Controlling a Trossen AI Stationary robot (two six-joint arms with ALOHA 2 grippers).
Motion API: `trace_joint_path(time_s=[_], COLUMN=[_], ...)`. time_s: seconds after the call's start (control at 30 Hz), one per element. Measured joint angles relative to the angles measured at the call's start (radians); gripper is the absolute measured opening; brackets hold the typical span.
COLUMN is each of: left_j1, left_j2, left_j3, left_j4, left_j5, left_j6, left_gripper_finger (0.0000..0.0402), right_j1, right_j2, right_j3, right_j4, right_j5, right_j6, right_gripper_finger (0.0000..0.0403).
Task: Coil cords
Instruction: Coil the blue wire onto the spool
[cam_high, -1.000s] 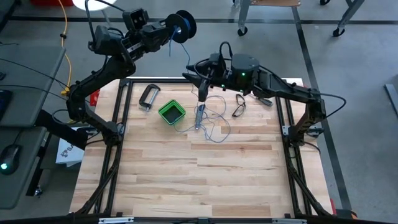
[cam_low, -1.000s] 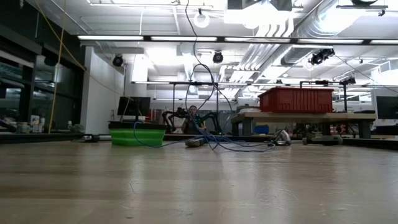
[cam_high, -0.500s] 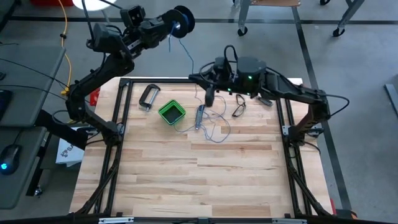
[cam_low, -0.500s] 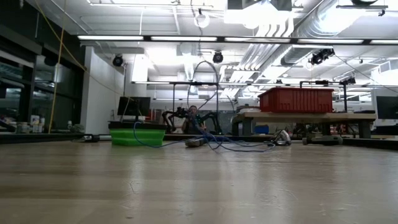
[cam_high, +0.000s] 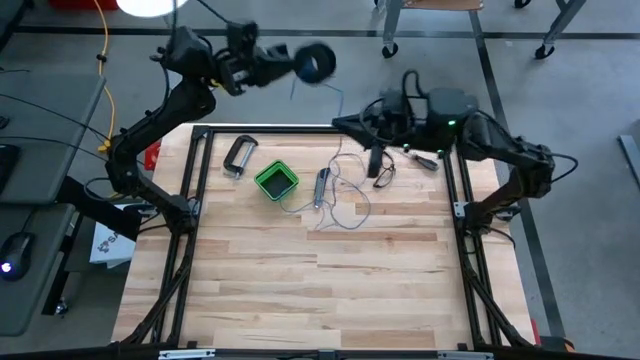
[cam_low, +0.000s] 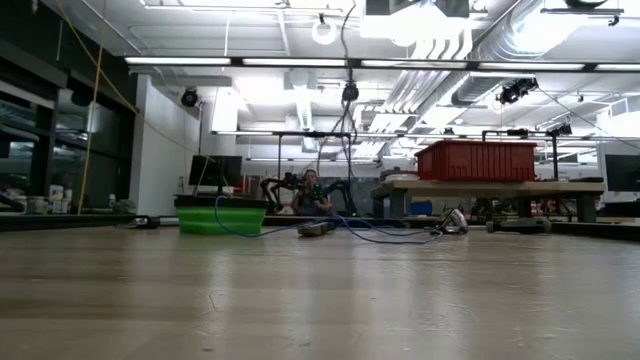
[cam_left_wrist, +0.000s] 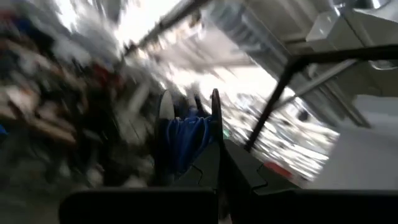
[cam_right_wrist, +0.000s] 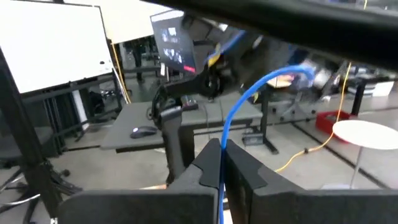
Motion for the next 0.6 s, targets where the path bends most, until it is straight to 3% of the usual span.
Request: trace_joint_path(time_s=[0.37, 0.6], left_j1=[-0.148, -0.238], left_j2=[0.000, 0.025], left_j3=[0.000, 0.000], left_j4=[-0.225, -0.231], left_j5=[0.026, 0.028], left_j6=[-0.064, -0.115], left_gripper_finger=[0.0000, 0.0000], right_j1=[-0.028, -0.028], right_j2=[-0.067, -0.062], right_j3=[0.000, 0.000], right_j4=[0.002, 0.004], right_j5=[-0.033, -0.054], right_j6=[-0.059, -0.085], right_gripper_finger=[0.0000, 0.0000])
